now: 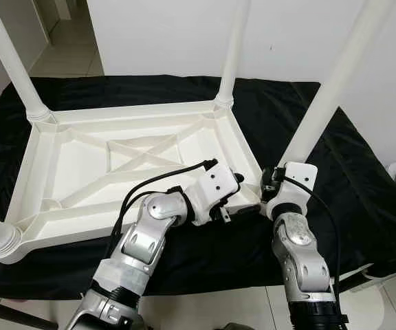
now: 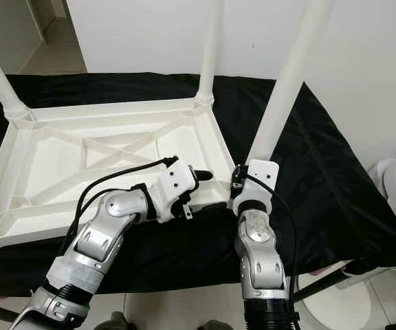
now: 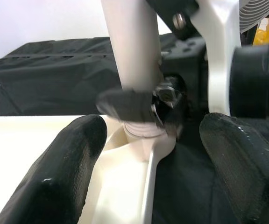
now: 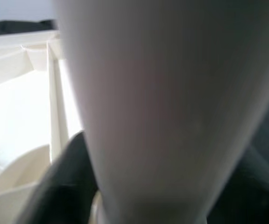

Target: Building children table

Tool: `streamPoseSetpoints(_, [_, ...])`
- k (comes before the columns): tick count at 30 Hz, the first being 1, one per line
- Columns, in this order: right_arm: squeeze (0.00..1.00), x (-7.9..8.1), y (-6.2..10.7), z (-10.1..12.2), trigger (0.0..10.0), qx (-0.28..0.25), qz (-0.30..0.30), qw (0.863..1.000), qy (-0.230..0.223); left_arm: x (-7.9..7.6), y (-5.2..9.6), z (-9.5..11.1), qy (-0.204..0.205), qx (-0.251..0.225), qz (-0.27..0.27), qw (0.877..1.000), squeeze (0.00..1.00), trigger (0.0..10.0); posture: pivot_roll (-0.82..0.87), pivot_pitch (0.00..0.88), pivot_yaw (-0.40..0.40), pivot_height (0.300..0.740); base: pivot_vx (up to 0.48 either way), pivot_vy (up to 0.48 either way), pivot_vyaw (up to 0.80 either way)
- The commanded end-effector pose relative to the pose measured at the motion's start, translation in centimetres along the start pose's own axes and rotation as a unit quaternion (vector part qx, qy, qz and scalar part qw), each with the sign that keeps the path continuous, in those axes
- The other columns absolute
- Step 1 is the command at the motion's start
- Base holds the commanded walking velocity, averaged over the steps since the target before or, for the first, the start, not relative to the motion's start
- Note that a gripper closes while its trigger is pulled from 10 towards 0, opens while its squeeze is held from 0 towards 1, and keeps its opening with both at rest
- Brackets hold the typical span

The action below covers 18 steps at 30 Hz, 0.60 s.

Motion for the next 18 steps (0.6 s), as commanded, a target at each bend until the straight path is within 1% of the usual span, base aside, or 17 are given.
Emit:
streamPoseSetpoints(1, [1.00,-0.3,0.2,-0.7,10.0,0.014,-0.003,1.000,-0.004,1.3,0.0,0.0,0.002,-0.013,0.068,0.998,0.00,10.0,-0.03,0.000,-0.032,0.740,0.000,0.000,0.00])
streamPoseSetpoints(4, [1.00,-0.7,0.5,-0.7,10.0,0.007,0.003,1.000,-0.003,1.4,0.0,0.0,0.002,-0.014,0.069,0.998,0.00,10.0,-0.03,0.000,-0.034,0.740,0.000,0.000,0.00])
streamPoseSetpoints(5, [1.00,-0.8,0.6,-0.8,10.0,0.003,0.018,1.000,0.004,1.4,0.1,0.0,0.002,-0.014,0.070,0.997,0.00,10.0,-0.03,0.000,-0.034,0.740,0.000,0.000,0.00])
streamPoseSetpoints(6, [1.00,-0.8,0.6,-0.8,10.0,0.003,0.018,1.000,0.004,1.4,0.1,0.0,0.002,-0.014,0.070,0.997,0.00,10.0,-0.03,0.000,-0.034,0.740,0.000,0.000,0.00])
streamPoseSetpoints(7, [1.00,-1.1,0.8,-0.9,10.0,0.001,0.032,0.999,0.009,1.4,0.1,0.0,0.002,-0.013,0.070,0.997,0.00,10.0,-0.03,0.000,-0.034,0.740,0.000,0.000,0.00])
streamPoseSetpoints(8, [0.30,-1.4,1.0,-1.0,10.0,-0.005,0.052,0.999,0.014,1.4,0.1,0.0,0.002,-0.013,0.071,0.997,0.00,10.0,-0.03,0.000,-0.034,0.740,0.000,0.000,0.00])
streamPoseSetpoints(9, [0.30,-1.4,1.0,-1.0,10.0,-0.005,0.052,0.999,0.014,1.4,0.1,0.0,0.002,-0.013,0.071,0.997,0.00,10.0,-0.03,0.000,-0.034,0.740,0.000,0.000,0.00])
streamPoseSetpoints(10, [0.00,-2.0,1.1,-1.1,10.0,-0.012,0.072,0.997,0.029,1.4,0.2,0.0,0.002,-0.013,0.071,0.997,0.00,10.0,-0.03,0.000,-0.033,0.740,0.000,0.000,0.00])
streamPoseSetpoints(11, [0.00,-2.2,1.1,-1.1,10.0,-0.020,0.095,0.994,0.040,1.4,0.1,0.0,0.002,-0.013,0.071,0.997,0.00,10.0,-0.03,0.000,-0.031,0.740,0.000,0.000,0.00])
streamPoseSetpoints(12, [0.00,-2.2,1.1,-1.1,10.0,-0.020,0.095,0.994,0.040,1.4,0.1,0.0,0.002,-0.013,0.071,0.997,0.00,10.0,-0.03,0.000,-0.031,0.740,0.000,0.000,0.00])
streamPoseSetpoints(14, [0.00,-2.4,1.1,-0.8,10.0,-0.040,0.139,0.987,0.067,1.4,0.1,0.0,0.002,-0.013,0.070,0.997,0.00,10.0,-0.03,0.000,-0.029,0.740,0.000,0.000,0.00])
streamPoseSetpoints(15, [0.00,-2.5,1.0,-0.6,10.0,-0.052,0.163,0.982,0.082,1.4,0.1,0.0,0.001,-0.012,0.069,0.998,0.00,10.0,-0.04,0.000,-0.025,0.740,0.000,0.000,0.00])
streamPoseSetpoints(16, [0.00,-2.5,0.5,-0.2,10.0,-0.068,0.197,0.973,0.102,1.4,0.0,0.1,0.000,-0.013,0.068,0.998,0.00,10.0,-0.04,0.000,-0.019,0.740,0.000,0.000,0.00])
streamPoseSetpoints(18, [0.00,-2.5,0.5,-0.2,10.0,-0.068,0.197,0.973,0.102,1.4,0.0,0.1,0.000,-0.013,0.068,0.998,0.00,10.0,-0.04,0.000,-0.019,0.740,0.000,0.000,0.00])
Point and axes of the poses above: a point about 5 cm out from each wrist's last joint towards the gripper, its own y axis pointing back from the gripper into the wrist, its own z axis along the axis of the wrist's last joint, x = y × z, the point moved 4 cm from there along -y, pointing out of the wrist towards the gripper, and after that the axes turned 14 degrees about y, right-handed, at the moved point
